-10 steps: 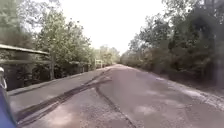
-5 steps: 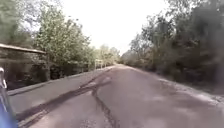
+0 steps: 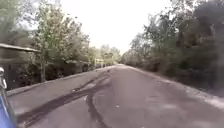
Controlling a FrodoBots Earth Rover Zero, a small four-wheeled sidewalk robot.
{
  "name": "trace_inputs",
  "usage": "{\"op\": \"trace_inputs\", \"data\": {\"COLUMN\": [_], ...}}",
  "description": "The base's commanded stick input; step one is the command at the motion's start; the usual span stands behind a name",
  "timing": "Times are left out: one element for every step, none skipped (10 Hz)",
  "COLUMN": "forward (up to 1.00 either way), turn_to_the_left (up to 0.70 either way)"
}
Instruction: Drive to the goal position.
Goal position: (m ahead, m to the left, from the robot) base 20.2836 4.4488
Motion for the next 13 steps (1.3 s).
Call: {"op": "trace_inputs", "data": {"forward": [0.70, 0.70, 0.70, 0.70, 0.70, 0.70, 0.70, 0.70, 0.70, 0.70, 0.70, 0.70, 0.70], "turn_to_the_left": [0.00, 0.00, 0.00, 0.00, 0.00, 0.00, -0.01, -0.02, -0.31, -0.23, -0.12, 0.00, 0.00]}}
